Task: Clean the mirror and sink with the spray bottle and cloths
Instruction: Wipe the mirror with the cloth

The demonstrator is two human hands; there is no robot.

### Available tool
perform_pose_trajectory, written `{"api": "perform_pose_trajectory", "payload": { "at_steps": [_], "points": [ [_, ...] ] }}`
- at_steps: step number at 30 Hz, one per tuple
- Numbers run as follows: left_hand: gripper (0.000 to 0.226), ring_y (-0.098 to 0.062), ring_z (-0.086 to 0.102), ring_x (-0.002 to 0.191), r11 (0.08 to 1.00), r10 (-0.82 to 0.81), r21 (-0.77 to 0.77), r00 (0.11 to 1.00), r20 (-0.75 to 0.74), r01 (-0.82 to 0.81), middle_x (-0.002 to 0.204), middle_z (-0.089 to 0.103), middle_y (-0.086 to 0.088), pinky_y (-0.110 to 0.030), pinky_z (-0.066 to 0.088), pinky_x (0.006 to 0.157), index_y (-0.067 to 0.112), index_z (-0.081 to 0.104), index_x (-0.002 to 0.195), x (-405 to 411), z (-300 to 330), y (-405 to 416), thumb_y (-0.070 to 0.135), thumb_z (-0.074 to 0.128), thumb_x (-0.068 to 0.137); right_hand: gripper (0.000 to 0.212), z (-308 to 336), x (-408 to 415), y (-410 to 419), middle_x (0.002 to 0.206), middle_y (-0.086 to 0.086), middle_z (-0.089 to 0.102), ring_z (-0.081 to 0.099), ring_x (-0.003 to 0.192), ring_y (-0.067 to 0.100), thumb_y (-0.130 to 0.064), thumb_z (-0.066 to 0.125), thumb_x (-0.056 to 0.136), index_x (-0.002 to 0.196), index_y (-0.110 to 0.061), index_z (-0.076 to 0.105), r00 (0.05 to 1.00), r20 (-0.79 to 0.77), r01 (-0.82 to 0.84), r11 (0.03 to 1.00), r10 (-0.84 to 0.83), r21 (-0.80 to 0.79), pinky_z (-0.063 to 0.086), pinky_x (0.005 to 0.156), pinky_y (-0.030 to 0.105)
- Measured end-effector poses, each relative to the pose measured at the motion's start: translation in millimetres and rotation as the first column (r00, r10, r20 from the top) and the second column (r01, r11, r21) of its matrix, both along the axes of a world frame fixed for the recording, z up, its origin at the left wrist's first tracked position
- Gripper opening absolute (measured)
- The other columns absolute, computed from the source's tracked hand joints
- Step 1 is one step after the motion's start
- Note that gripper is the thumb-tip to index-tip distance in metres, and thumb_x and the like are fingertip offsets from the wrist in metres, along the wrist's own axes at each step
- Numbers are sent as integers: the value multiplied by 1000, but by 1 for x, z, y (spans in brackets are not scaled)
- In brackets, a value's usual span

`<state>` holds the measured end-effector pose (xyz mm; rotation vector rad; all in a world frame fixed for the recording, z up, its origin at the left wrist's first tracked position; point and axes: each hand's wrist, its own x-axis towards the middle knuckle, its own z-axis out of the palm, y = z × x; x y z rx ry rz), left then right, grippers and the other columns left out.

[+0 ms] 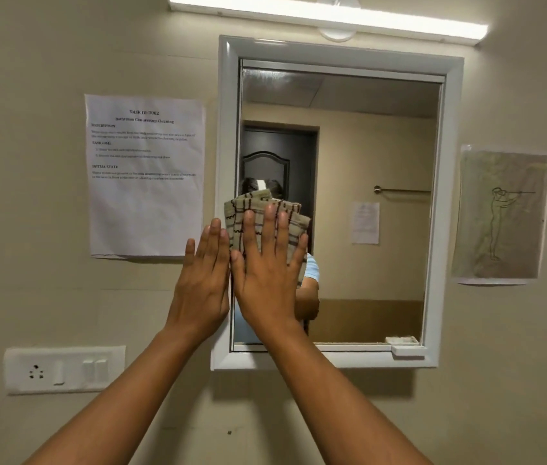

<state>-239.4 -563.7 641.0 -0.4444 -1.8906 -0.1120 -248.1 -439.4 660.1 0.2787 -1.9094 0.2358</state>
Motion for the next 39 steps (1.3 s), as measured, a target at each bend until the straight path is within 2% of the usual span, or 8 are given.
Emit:
{"api": "perform_pose_trajectory", "payload": {
  "at_steps": [5, 9, 11, 14, 19, 26, 34, 39],
  "points": [
    [65, -30, 3, 150, 1000, 14, 12, 1000, 6, -14, 161, 1, -18, -53, 11, 120, -2, 7, 151, 1, -17, 0, 15, 30, 93, 70, -35, 1, 22, 165, 6, -9, -10, 152, 24, -50, 32, 101, 157, -24, -1, 1000, 8, -8, 989, 7, 150, 0, 120, 56],
    [76, -31, 2, 150, 997, 75, 0, 997, 1, -75, 161, -1, -18, -54, 12, 119, 0, 5, 152, 1, -25, 4, 8, 44, 87, 71, -42, -3, 62, 165, 5, -4, -5, 152, 23, -50, 36, 100, 157, -24, 5, 1000, -24, 0, 965, 6, 261, 5, 120, 56],
    [75, -31, 2, 150, 996, 95, 3, 996, 2, -95, 162, -1, -16, -53, 11, 120, 3, 4, 153, 1, -27, 7, 11, 42, 89, 70, -38, -6, 84, 165, 6, -2, -4, 152, 24, -51, 37, 99, 157, -23, 9, 999, -43, 37, 962, -26, 270, 2, 121, 55],
    [66, -31, 4, 150, 992, 121, 17, 993, 6, -121, 162, 2, -17, -52, 11, 120, 3, 6, 153, 4, -27, 13, 22, 28, 94, 71, -21, -9, 119, 165, 9, 1, -2, 152, 27, -53, 36, 99, 157, -22, 9, 995, -68, 91, 971, -78, 221, 0, 121, 54],
    [68, -32, 5, 149, 986, 166, 20, 986, 22, -166, 161, 2, -17, -53, 13, 120, 1, 8, 152, 6, -27, 17, 24, 28, 92, 72, 7, -13, 178, 165, 10, -6, -6, 152, 28, -57, 25, 100, 157, -23, -3, 987, -24, 158, 985, -157, 64, 1, 120, 56],
    [66, -32, 4, 150, 980, 196, 12, 980, 44, -197, 161, 2, -18, -49, 9, 121, 0, 9, 152, 11, -27, 19, 30, 21, 95, 70, -17, -15, 212, 165, 11, -4, -4, 152, 29, -55, 22, 100, 157, -19, 2, 979, 5, 202, 970, -204, -131, 6, 120, 58],
    [66, -31, 2, 150, 980, 198, -10, 977, 74, -198, 162, -1, -17, -50, 12, 120, 3, 4, 153, 13, -32, 15, 27, 22, 94, 73, -67, -7, 169, 164, 12, -9, -7, 151, 33, -52, 25, 100, 157, -15, -1, 980, 105, 195, 925, -169, -328, 0, 119, 61],
    [66, -30, 0, 150, 986, 165, -35, 983, 85, -162, 162, -3, -15, -48, 11, 120, 5, 0, 153, 14, -37, 6, 20, 23, 93, 75, -64, -1, 105, 164, 14, -9, -7, 151, 34, -54, 28, 100, 157, -16, -3, 988, 108, 139, 956, -114, -259, 1, 118, 63]
  ]
}}
